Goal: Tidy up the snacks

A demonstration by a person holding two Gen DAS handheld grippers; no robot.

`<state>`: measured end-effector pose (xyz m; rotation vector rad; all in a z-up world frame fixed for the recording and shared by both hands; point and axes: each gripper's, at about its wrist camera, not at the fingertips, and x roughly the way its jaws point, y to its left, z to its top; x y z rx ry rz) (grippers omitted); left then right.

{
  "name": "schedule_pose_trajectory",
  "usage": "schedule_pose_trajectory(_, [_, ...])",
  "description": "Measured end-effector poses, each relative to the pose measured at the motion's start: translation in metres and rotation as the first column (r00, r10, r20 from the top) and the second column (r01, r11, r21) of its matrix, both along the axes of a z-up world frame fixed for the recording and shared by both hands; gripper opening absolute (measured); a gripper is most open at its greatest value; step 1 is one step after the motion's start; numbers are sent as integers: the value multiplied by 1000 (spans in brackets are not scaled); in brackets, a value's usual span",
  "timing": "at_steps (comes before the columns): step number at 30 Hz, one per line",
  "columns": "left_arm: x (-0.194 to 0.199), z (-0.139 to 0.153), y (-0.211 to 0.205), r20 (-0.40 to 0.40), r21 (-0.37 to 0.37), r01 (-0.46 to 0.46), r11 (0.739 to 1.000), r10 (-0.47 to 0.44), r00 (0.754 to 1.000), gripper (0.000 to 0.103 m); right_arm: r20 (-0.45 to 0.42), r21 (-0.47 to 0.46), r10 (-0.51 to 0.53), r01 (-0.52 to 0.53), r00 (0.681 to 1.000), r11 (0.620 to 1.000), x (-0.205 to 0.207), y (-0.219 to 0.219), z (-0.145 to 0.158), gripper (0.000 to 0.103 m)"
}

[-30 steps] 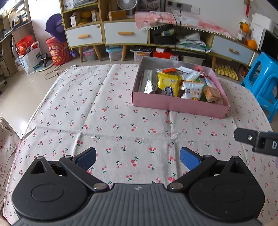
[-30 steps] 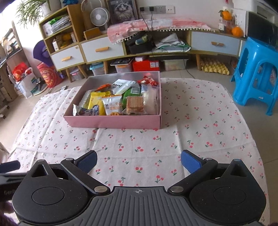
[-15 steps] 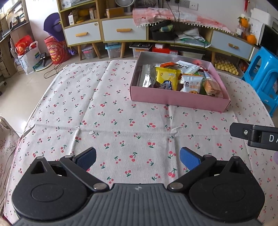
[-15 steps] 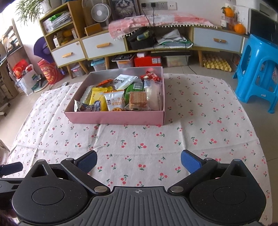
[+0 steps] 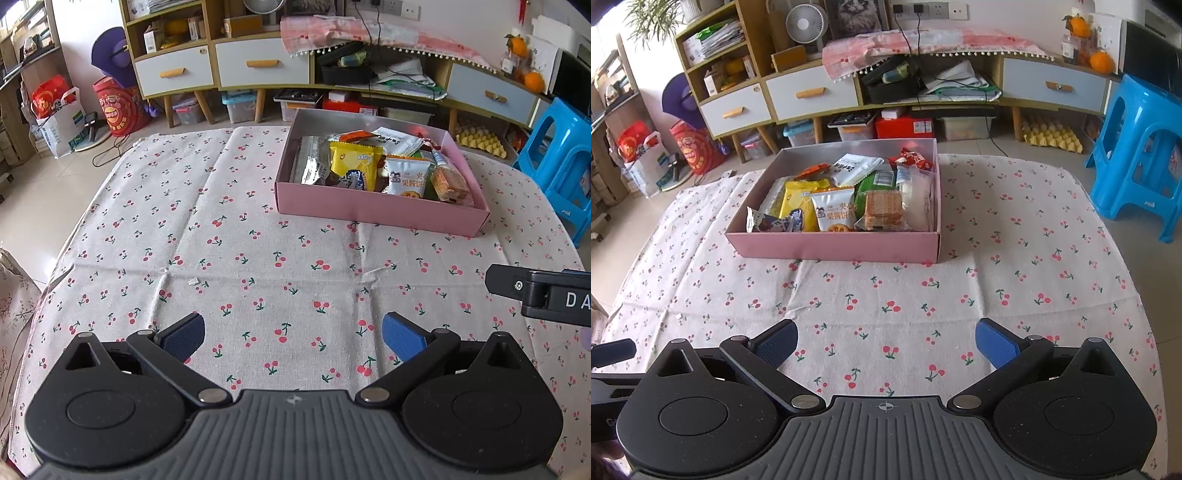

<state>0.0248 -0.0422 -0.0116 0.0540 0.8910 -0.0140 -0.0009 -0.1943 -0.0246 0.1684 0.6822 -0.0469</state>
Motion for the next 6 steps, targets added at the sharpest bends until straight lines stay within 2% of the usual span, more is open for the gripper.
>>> schedule_pose_trajectory(6, [0,0,-2,-3,0,11,1000,-11,1000,103,-8,3,3,-3,1000,1000,1,0,-1,103])
